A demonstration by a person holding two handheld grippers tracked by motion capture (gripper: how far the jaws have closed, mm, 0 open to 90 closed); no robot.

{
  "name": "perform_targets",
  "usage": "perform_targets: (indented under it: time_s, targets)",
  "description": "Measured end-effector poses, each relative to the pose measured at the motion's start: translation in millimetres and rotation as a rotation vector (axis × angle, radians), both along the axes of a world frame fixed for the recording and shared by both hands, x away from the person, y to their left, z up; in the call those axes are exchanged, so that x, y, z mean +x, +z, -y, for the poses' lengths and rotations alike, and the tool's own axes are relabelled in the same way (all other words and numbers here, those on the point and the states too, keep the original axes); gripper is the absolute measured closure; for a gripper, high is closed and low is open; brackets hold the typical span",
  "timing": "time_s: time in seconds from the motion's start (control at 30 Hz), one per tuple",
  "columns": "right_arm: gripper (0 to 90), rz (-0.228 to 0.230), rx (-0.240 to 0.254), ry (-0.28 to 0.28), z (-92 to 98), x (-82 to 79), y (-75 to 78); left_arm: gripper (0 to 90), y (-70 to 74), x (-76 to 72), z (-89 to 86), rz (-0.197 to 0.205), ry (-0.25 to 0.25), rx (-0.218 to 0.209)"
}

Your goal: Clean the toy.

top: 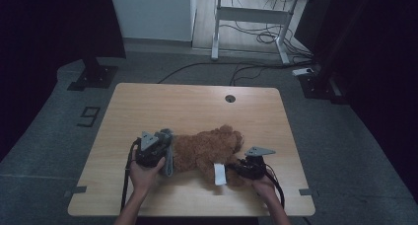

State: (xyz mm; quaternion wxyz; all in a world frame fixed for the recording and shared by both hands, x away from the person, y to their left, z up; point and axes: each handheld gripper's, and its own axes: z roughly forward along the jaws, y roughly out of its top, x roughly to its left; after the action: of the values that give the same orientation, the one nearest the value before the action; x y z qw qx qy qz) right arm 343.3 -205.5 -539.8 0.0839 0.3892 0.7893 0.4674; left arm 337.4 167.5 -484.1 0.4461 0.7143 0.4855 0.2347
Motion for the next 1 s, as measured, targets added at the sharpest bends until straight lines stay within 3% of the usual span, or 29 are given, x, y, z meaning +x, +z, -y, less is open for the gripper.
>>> perform_targets:
  time_s: [0.07, 0.2, 0.3, 0.37, 0.4, 0.5, 0.57, 0.73, 0.9, 1.0]
  targets:
    - [70.9, -0.003, 0.005, 0.000, 0.8, 0.5, -0.5, 79.4, -9.0, 2.1, -2.7, -0.032, 0.009, 0.019]
    - [70.9, -0.007, 0.013, -0.002, 1.5, 1.3, -1.0, 79.4, -23.1, 5.6, -5.7, -0.072, 0.011, 0.001]
    - [70.9, -0.007, 0.013, -0.003, 1.5, 1.2, -1.0, 79.4, -23.7, 12.0, -6.6, -0.095, 0.012, 0.009]
    - [70.9, -0.008, 0.013, -0.003, 1.5, 1.2, -1.0, 79.4, -18.9, 16.2, -9.0, -0.109, 0.005, -0.015]
    - [70.9, -0.008, 0.013, -0.004, 1.7, 1.2, -1.0, 79.3, -15.1, 16.7, -10.2, -0.101, 0.005, -0.033]
    - [70.8, -0.011, 0.014, -0.002, 2.3, 1.8, -1.3, 79.4, 14.1, 11.5, -5.2, -0.013, -0.016, -0.110]
    - [70.7, -0.009, 0.013, -0.001, 2.4, 2.0, -1.3, 79.4, 36.3, 7.3, 14.5, 0.044, -0.065, -0.107]
    - [70.7, -0.008, 0.010, -0.006, 2.1, 1.3, -1.1, 79.3, 66.6, 7.3, 82.2, 0.078, -0.225, -0.062]
    - [70.5, -0.011, 0.016, -0.003, 2.8, 1.7, -1.6, 79.3, 77.3, 16.4, 152.0, 0.074, -0.342, -0.021]
    - [70.5, -0.008, 0.014, -0.004, 3.0, 1.6, -1.7, 79.2, 65.4, 27.8, 181.1, 0.033, -0.365, 0.007]
